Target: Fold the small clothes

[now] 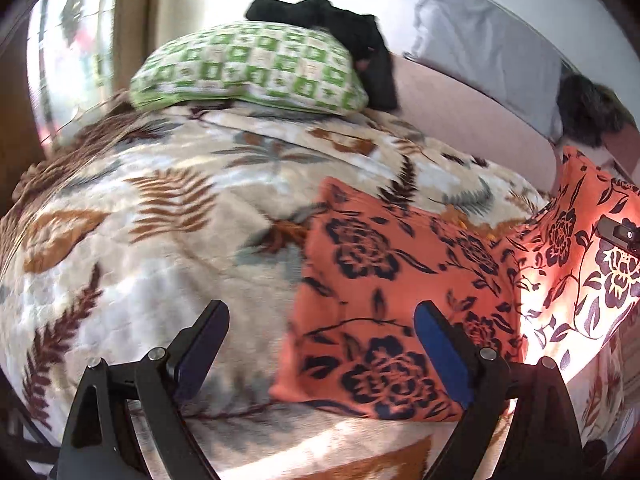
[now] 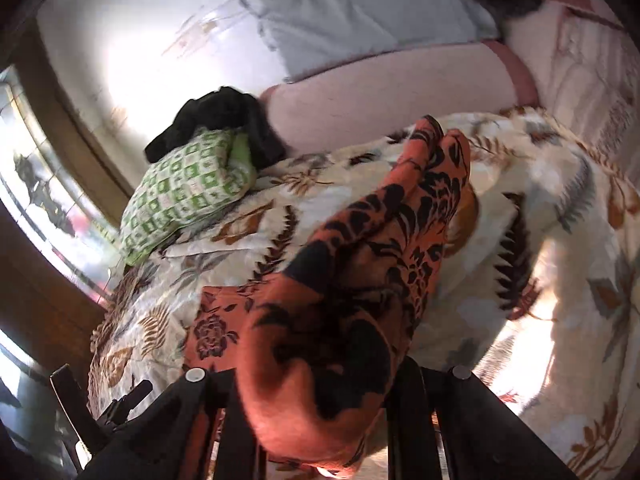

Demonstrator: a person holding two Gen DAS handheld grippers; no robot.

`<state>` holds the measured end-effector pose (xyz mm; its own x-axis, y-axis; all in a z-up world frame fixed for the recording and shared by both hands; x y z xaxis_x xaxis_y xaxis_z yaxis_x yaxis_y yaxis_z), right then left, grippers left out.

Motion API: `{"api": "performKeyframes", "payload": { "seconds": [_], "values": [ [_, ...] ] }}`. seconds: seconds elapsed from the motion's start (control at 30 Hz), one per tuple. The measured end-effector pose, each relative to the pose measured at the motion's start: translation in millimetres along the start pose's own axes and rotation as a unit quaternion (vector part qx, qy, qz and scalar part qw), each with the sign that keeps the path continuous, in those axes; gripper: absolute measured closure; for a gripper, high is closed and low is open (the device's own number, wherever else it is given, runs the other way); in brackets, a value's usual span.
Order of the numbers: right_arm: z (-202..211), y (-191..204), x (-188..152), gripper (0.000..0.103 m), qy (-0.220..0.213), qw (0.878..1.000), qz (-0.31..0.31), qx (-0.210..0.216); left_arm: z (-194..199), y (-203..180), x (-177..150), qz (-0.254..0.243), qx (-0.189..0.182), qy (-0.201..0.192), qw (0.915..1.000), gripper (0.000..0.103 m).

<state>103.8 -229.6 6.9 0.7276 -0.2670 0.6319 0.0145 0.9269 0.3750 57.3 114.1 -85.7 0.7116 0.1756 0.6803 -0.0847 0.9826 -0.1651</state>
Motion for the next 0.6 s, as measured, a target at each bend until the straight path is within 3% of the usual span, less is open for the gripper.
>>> {"api": "performKeyframes", "payload": {
  "seconds": [0.07, 0.13, 0.27, 0.4, 0.5, 0.6],
  "values": [
    [-17.6, 55.5, -13.8, 0.087, 0.009, 0.998, 0.053, 0.013, 5.5, 37.6, -7.1, 0.045, 0.019, -0.007, 0.9988, 0.009],
    [-53.3, 96.9, -41.7, 0.086, 0.047, 0.995, 0.084, 0.025, 0.9, 64.3, -19.5, 0.078, 0.021, 0.002, 0.9967, 0.009],
    [-157.1, 123.1, -119.9, 0.084, 0.193, 0.975, 0.107, 0.0, -13.9, 89.6, -43.9, 0.092, 0.023, 0.016, 0.9954, 0.009],
    [-140.9, 128.5, -108.0, 0.085, 0.164, 0.981, 0.104, 0.0, -15.9, 100.0, -45.7, 0.121, 0.012, 0.008, 0.9925, 0.009],
    [-116.8, 135.3, -80.2, 0.086, 0.13, 0.987, 0.09, 0.012, -17.8, 95.4, -44.7, 0.112, 0.008, 0.007, 0.9937, 0.009],
    [-112.3, 153.3, -76.8, 0.085, 0.116, 0.988, 0.098, 0.016, -16.3, 97.5, -44.7, 0.113, 0.006, 0.005, 0.9936, 0.009]
  ]
}}
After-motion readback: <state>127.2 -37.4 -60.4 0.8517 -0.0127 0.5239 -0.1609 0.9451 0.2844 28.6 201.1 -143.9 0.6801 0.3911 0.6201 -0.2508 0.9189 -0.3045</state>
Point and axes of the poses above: each gripper's, at about its wrist camera, not at the fingertips, and z roughly against the way its jaws point, y to its left, x to its top, the point moved 2 cm from there along -z, roughly the way its jaws point, and after that the axes turned 4 degrees about -z, right-handed, at the moved point
